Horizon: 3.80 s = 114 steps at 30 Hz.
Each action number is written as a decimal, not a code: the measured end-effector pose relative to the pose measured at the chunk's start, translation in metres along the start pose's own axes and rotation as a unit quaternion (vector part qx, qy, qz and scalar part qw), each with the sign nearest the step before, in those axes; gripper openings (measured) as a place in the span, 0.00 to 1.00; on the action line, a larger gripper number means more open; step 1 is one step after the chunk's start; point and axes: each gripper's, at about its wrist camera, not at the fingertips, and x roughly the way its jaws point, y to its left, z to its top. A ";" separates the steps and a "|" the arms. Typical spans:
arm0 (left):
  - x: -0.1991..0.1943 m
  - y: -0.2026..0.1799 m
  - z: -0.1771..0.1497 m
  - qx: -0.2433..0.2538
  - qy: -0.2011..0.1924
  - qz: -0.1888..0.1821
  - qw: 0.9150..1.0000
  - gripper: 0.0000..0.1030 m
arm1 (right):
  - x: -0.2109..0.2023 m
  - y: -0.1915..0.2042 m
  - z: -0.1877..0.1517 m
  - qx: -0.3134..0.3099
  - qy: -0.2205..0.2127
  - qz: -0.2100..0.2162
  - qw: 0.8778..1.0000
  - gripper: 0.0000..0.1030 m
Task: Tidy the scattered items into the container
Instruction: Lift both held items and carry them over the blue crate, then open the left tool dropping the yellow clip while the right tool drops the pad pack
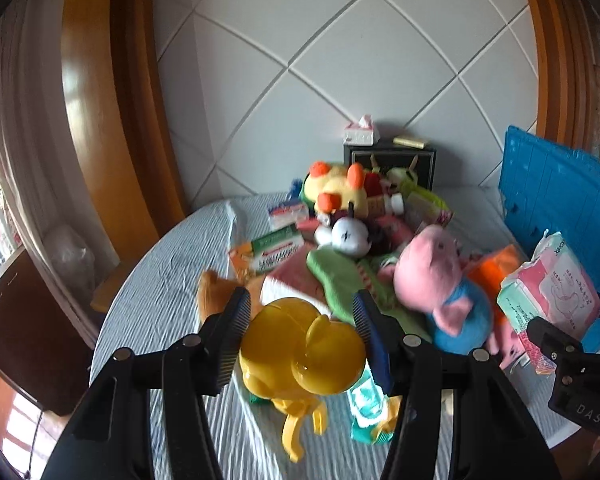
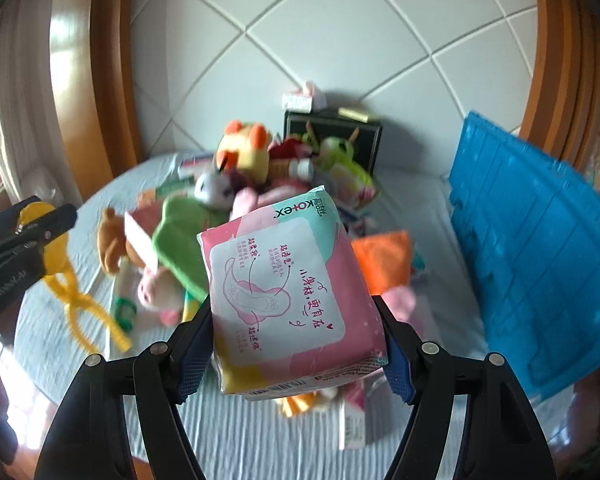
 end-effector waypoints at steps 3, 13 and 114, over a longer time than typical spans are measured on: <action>-0.003 -0.011 0.016 0.005 -0.012 -0.013 1.000 0.51 | -0.011 -0.005 0.015 0.009 -0.013 -0.011 1.000 0.70; -0.006 -0.066 0.059 0.020 -0.037 -0.058 0.997 0.51 | -0.046 -0.052 0.054 0.028 -0.046 -0.060 0.997 0.70; 0.353 -0.649 0.110 0.123 0.441 0.017 0.889 0.69 | 0.237 -0.630 -0.017 0.029 0.430 -0.102 0.896 0.84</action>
